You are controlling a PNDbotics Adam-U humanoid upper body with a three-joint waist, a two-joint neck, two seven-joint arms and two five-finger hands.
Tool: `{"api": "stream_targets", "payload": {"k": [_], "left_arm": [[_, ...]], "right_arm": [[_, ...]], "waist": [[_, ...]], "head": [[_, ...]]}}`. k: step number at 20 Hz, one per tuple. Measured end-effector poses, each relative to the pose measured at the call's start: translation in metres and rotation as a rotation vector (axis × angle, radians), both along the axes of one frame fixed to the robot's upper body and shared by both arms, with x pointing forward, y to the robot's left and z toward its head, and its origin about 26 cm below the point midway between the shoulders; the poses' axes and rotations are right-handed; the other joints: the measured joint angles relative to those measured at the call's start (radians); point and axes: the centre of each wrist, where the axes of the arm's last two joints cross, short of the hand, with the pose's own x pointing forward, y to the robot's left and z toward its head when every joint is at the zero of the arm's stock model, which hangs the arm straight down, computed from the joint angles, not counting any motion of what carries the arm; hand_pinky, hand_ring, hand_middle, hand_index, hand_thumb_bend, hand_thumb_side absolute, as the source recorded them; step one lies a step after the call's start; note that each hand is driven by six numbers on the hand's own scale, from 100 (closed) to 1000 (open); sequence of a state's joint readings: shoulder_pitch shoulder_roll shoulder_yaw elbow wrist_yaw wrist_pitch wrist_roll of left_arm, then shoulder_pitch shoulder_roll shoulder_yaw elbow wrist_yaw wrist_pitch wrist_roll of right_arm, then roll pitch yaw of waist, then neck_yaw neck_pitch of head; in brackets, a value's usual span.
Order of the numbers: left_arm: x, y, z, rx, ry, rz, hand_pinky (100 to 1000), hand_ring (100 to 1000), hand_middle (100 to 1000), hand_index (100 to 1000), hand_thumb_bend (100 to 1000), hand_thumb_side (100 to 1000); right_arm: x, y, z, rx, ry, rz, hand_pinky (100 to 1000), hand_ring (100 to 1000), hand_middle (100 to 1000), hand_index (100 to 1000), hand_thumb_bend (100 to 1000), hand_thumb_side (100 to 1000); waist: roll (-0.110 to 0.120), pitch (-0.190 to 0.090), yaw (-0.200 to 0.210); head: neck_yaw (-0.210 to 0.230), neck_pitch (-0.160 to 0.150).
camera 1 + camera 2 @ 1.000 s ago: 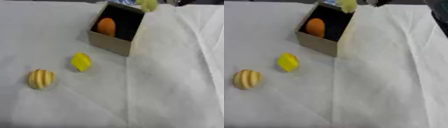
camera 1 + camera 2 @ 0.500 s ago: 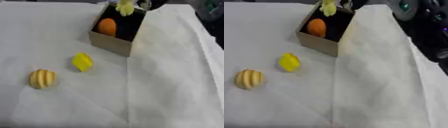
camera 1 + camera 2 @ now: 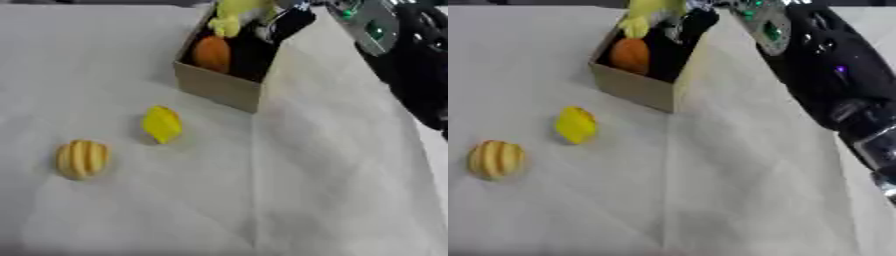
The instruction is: Pick up objects on the table and place them in the box.
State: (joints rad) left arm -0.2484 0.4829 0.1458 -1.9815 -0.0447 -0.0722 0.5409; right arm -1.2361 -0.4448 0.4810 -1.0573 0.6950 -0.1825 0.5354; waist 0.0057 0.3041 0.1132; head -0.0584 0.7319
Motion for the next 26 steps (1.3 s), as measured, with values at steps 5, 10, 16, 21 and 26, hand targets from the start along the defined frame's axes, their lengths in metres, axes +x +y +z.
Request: {"api": "stream_targets", "payload": {"k": [5, 10, 16, 21, 26], "left_arm": [[0.0, 0.0, 0.0, 0.0, 0.0, 0.0, 774, 665, 630, 797, 334, 553], [0.0, -0.001, -0.001, -0.003, 0.0, -0.003, 774, 665, 630, 799, 334, 553], [0.0, -0.001, -0.001, -0.004, 0.0, -0.006, 774, 666, 631, 798, 332, 546], [0.002, 0.0, 0.008, 0.063, 0.025, -0.003, 774, 664, 629, 798, 314, 550], [0.017, 0.008, 0.028, 0.33, 0.2, 0.039, 782, 682, 651, 822, 350, 589]], "right_arm": [[0.003, 0.001, -0.001, -0.055, 0.021, 0.001, 948, 974, 896, 974, 407, 100], [0.003, -0.001, -0.001, -0.075, 0.049, -0.007, 945, 962, 888, 974, 397, 100], [-0.006, 0.0, 0.006, 0.019, 0.041, 0.013, 913, 860, 787, 886, 100, 325], [-0.044, -0.019, 0.025, 0.185, -0.043, 0.042, 905, 829, 758, 858, 100, 346], [-0.109, -0.051, 0.039, 0.31, -0.124, 0.077, 903, 817, 752, 854, 100, 302]], "waist": [[-0.002, 0.0, 0.001], [-0.002, 0.0, 0.0], [-0.002, -0.002, -0.002], [-0.002, -0.003, -0.012], [0.001, -0.003, -0.029]], "head": [[0.0, 0.0], [0.003, 0.004], [0.008, 0.007], [0.023, 0.008], [0.037, 0.016]]}}
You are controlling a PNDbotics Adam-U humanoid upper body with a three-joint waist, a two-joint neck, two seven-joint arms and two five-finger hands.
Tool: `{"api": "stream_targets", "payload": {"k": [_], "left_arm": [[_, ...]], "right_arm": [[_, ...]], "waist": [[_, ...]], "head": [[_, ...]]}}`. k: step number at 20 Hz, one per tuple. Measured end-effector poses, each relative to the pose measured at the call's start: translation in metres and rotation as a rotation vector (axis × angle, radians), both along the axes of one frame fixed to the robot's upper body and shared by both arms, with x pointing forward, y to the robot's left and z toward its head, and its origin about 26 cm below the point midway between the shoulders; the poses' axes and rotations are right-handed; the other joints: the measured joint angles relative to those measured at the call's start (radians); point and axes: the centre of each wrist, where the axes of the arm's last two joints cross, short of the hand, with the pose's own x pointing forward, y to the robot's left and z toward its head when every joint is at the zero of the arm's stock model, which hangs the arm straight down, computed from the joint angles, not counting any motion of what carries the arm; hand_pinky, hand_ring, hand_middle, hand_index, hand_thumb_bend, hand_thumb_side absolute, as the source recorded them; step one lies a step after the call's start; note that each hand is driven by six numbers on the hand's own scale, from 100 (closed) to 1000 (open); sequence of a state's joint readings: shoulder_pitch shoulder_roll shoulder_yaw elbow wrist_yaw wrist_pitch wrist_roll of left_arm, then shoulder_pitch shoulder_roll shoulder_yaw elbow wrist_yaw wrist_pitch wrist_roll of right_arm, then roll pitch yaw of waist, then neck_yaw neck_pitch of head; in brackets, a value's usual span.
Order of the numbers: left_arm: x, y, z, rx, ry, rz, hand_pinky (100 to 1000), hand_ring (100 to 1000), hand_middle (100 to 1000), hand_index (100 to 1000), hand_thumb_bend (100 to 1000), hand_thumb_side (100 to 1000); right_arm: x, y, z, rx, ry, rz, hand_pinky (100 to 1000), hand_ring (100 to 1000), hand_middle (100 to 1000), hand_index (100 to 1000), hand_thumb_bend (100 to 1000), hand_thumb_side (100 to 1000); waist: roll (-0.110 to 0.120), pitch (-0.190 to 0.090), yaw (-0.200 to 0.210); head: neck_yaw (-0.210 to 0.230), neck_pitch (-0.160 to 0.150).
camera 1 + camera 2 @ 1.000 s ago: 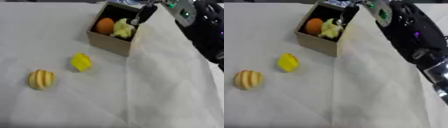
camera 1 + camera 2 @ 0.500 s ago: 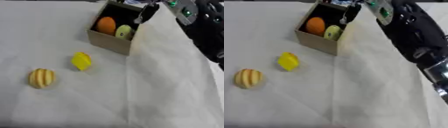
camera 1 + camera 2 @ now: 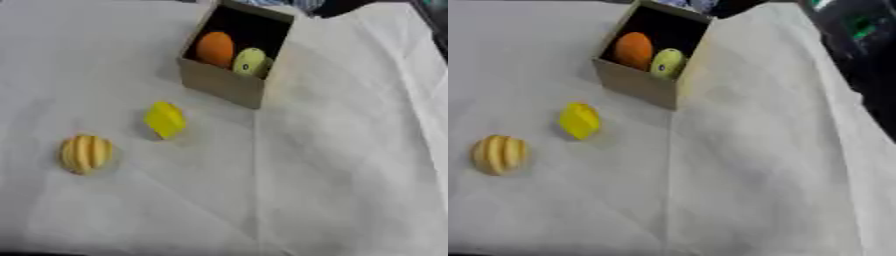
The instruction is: Pick up objects on the table and place them in the box.
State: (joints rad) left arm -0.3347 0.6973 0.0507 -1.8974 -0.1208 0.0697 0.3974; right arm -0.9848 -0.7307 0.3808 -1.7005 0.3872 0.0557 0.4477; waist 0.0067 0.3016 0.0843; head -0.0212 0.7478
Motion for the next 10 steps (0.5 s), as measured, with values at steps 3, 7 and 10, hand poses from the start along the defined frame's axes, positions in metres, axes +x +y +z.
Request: {"api": "stream_targets", "payload": {"k": [3, 7, 10], "left_arm": [[0.01, 0.008, 0.015, 0.266, 0.198, 0.04, 787, 701, 670, 834, 391, 602], [0.012, 0.018, 0.026, 0.551, 0.525, 0.017, 788, 722, 692, 841, 438, 635], [0.011, 0.017, 0.029, 0.649, 0.721, -0.044, 793, 736, 707, 848, 459, 648]], "right_arm": [[-0.037, -0.015, 0.002, 0.056, -0.039, 0.004, 902, 809, 747, 848, 100, 296], [-0.056, -0.032, -0.002, 0.109, -0.067, -0.005, 900, 802, 743, 842, 100, 296], [-0.058, -0.04, -0.005, 0.135, -0.079, -0.012, 898, 795, 737, 837, 100, 300]], "waist": [[0.005, 0.0, -0.01], [0.011, 0.0, -0.015], [0.02, -0.003, -0.012]], "head": [[0.008, 0.001], [0.016, 0.002], [0.019, 0.008]]}}
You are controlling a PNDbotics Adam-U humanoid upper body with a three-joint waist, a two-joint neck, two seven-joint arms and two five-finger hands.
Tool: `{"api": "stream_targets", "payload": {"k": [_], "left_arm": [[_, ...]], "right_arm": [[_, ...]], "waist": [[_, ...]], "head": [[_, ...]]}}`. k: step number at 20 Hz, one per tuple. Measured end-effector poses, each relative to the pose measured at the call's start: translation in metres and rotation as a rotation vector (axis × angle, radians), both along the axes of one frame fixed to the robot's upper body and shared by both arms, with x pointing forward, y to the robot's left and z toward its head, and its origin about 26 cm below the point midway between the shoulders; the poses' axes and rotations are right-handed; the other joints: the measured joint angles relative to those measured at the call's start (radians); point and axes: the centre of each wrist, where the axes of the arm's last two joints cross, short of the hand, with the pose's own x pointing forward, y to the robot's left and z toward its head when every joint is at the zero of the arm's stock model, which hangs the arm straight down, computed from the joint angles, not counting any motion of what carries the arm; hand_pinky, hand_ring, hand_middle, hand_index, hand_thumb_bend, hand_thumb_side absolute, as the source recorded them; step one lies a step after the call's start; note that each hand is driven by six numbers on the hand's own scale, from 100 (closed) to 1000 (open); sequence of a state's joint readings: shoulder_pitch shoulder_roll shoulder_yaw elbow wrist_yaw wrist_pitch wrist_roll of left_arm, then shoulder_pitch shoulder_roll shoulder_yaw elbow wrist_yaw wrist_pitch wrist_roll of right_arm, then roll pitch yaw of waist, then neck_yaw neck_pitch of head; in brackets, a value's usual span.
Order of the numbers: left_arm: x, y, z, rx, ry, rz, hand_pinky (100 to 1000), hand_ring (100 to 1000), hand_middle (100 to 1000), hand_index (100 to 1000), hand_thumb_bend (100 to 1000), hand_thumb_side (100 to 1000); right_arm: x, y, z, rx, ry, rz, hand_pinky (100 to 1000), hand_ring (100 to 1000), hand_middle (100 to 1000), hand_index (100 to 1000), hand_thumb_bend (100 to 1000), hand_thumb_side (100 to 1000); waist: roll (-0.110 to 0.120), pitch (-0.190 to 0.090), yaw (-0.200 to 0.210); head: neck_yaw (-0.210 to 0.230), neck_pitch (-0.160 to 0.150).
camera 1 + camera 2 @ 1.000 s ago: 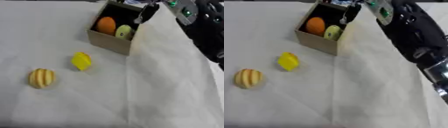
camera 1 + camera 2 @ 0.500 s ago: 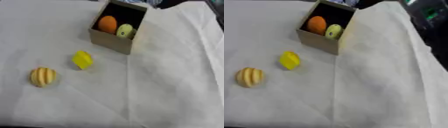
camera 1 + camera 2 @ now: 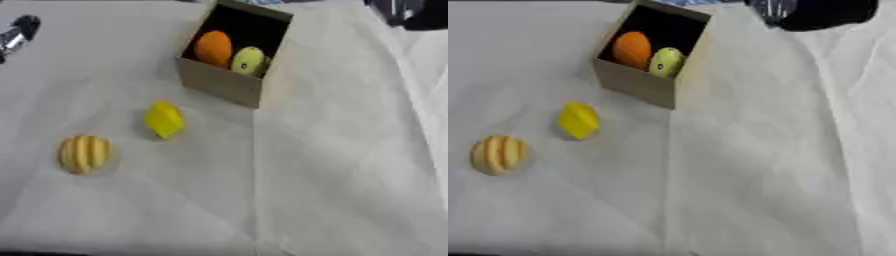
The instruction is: Pick up objects on the table and place them in the box.
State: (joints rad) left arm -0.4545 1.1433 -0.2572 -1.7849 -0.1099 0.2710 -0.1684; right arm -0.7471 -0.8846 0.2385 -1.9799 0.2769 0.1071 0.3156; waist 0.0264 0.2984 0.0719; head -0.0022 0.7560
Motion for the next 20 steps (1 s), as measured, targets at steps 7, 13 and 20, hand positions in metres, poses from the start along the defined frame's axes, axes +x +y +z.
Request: {"api": "stream_targets", "payload": {"k": [7, 13, 20], "left_arm": [[0.006, -0.027, 0.002, 0.052, 0.281, -0.084, 806, 756, 736, 868, 484, 632], [0.014, -0.058, -0.003, 0.065, 0.424, -0.173, 811, 765, 746, 867, 580, 485], [0.019, -0.072, -0.014, 0.106, 0.516, -0.222, 807, 766, 743, 844, 634, 188]], "right_arm": [[-0.001, -0.004, -0.001, 0.043, -0.014, 0.007, 896, 783, 727, 830, 100, 315], [-0.001, -0.003, -0.002, 0.062, -0.01, 0.015, 894, 770, 715, 822, 100, 330], [0.0, -0.001, -0.003, 0.095, -0.007, 0.031, 894, 759, 705, 816, 100, 356]], "waist": [[0.009, -0.005, 0.002], [0.013, -0.008, 0.004], [0.014, -0.008, 0.005]], "head": [[0.001, 0.0], [-0.001, 0.0], [-0.004, 0.0]]}}
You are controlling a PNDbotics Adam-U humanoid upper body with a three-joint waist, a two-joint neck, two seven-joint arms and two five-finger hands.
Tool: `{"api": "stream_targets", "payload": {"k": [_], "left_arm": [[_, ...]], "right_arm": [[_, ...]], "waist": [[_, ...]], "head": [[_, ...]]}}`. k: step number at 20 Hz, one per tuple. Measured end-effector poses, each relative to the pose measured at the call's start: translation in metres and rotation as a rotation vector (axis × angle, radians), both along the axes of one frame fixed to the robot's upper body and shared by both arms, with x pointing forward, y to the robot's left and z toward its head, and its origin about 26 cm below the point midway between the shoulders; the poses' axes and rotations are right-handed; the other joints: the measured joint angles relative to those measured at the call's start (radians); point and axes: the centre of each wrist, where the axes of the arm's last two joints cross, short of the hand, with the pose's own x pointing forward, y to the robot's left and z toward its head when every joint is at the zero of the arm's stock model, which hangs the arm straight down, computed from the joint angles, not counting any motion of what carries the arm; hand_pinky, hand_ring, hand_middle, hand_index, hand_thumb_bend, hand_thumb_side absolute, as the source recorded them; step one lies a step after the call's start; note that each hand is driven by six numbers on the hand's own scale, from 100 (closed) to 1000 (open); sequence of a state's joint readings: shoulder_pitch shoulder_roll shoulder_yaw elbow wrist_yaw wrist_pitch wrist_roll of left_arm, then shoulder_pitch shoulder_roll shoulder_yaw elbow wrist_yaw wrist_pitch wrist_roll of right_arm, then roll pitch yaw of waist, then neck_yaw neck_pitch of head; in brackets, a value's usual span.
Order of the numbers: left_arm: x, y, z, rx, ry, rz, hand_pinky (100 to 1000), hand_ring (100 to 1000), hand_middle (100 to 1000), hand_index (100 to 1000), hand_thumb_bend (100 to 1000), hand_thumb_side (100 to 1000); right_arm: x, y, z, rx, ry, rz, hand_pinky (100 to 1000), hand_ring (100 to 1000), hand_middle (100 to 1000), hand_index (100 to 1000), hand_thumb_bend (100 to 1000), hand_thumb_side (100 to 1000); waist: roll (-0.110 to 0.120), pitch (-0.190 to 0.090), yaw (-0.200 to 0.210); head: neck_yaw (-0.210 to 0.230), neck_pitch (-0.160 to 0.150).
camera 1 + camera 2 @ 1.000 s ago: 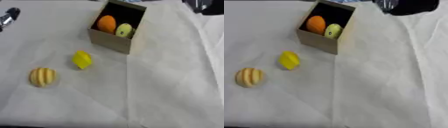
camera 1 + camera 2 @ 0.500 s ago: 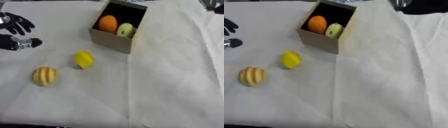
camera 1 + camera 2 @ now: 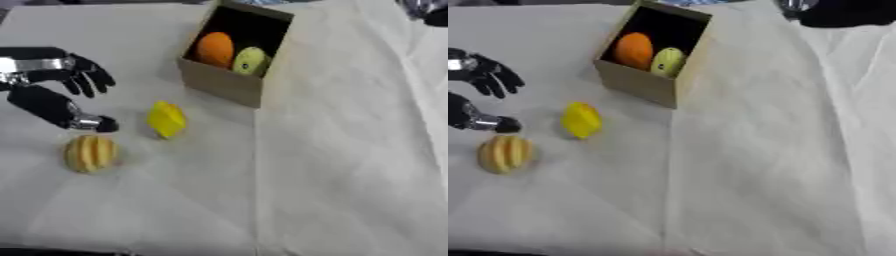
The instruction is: Pick up objects on the table and place them in the box.
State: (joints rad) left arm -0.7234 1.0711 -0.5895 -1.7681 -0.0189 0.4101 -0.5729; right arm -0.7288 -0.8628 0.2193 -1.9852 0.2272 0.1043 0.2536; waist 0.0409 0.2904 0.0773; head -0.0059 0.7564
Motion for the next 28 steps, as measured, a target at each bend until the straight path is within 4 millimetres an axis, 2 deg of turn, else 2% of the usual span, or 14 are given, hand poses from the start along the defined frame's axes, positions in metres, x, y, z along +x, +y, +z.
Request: {"api": "stream_targets", "payload": {"k": [5, 10, 22, 28], "left_arm": [[-0.001, 0.001, -0.018, 0.024, 0.081, 0.003, 800, 761, 730, 832, 642, 100], [-0.003, 0.005, -0.027, 0.048, 0.113, 0.024, 797, 759, 723, 822, 659, 100], [0.001, 0.028, -0.049, 0.084, 0.124, 0.153, 792, 760, 723, 810, 633, 100], [0.005, 0.035, -0.056, 0.139, 0.08, 0.186, 804, 780, 753, 806, 609, 152]], "right_arm": [[0.001, 0.001, -0.003, 0.05, 0.01, 0.024, 893, 753, 698, 812, 100, 371], [0.002, 0.002, -0.004, 0.075, 0.014, 0.032, 893, 750, 695, 811, 100, 388], [0.002, 0.001, -0.007, 0.106, 0.024, 0.037, 893, 740, 684, 799, 100, 419], [0.002, 0.0, -0.007, 0.11, 0.027, 0.038, 892, 738, 681, 797, 100, 429]], "waist": [[-0.001, 0.0, 0.0], [-0.001, 0.0, 0.0], [-0.001, 0.005, -0.001], [-0.005, 0.008, -0.002]], "head": [[-0.001, 0.0], [-0.001, 0.0], [0.005, -0.002], [0.012, -0.005]]}}
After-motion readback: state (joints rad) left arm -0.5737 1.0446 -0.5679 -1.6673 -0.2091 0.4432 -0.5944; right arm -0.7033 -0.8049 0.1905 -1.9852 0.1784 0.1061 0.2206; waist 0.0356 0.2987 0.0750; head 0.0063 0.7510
